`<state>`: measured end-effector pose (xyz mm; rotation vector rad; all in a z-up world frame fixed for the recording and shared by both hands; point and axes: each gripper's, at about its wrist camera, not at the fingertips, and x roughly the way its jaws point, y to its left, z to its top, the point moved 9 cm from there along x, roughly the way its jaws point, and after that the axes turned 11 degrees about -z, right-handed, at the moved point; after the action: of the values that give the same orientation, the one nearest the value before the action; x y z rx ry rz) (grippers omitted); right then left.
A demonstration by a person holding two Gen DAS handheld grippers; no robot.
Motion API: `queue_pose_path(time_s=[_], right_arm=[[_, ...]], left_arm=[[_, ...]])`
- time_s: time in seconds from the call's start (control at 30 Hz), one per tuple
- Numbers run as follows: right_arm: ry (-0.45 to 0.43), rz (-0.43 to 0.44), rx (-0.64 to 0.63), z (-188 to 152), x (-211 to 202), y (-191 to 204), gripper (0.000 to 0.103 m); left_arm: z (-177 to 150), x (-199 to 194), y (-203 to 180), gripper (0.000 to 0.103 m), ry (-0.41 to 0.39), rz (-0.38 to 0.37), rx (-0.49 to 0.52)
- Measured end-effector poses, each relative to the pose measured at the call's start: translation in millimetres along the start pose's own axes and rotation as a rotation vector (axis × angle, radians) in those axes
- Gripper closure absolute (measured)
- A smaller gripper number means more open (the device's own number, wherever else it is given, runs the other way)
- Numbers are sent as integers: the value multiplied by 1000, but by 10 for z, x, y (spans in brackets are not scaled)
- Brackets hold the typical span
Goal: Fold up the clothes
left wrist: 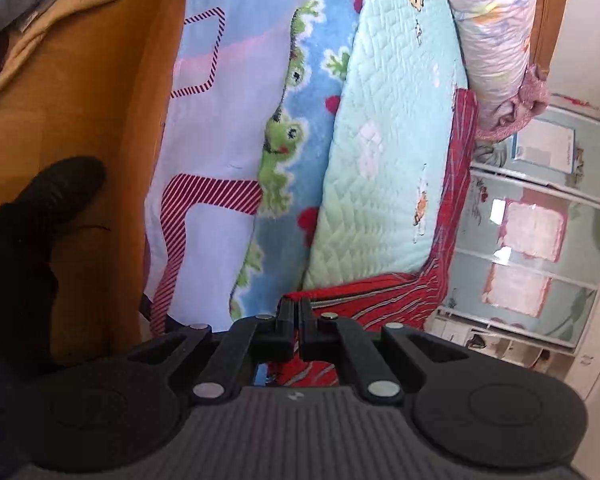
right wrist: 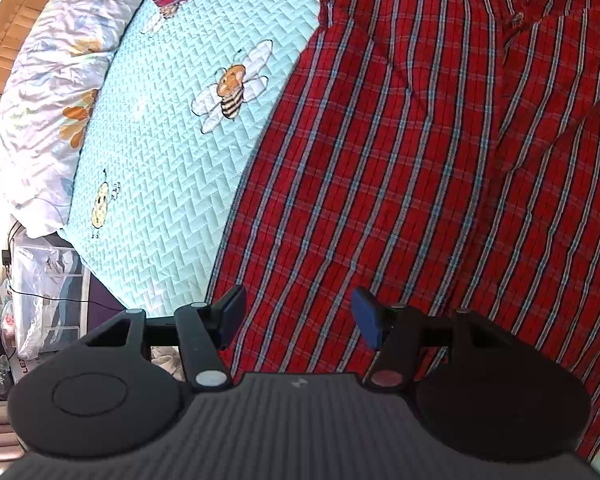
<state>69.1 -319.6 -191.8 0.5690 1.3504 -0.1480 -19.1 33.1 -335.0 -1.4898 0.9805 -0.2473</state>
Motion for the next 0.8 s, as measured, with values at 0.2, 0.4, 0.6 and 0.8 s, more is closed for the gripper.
queue_pose_path(time_s=[0.2, 0.4, 0.6, 0.8], right_arm=[[-11, -18, 53, -17, -37, -218, 43], [-12, -27, 118, -83, -66, -474, 43], [45, 14, 258, -444, -44, -955, 43], [192, 167, 478, -1315, -10, -1276, 43]], left_arm=[[89, -88, 73, 103, -21, 67, -1], [336, -520, 43, 103, -59, 156, 25], [222, -420, -723, 103, 58, 130, 206], [-225, 383, -1254, 100, 369, 343, 617]])
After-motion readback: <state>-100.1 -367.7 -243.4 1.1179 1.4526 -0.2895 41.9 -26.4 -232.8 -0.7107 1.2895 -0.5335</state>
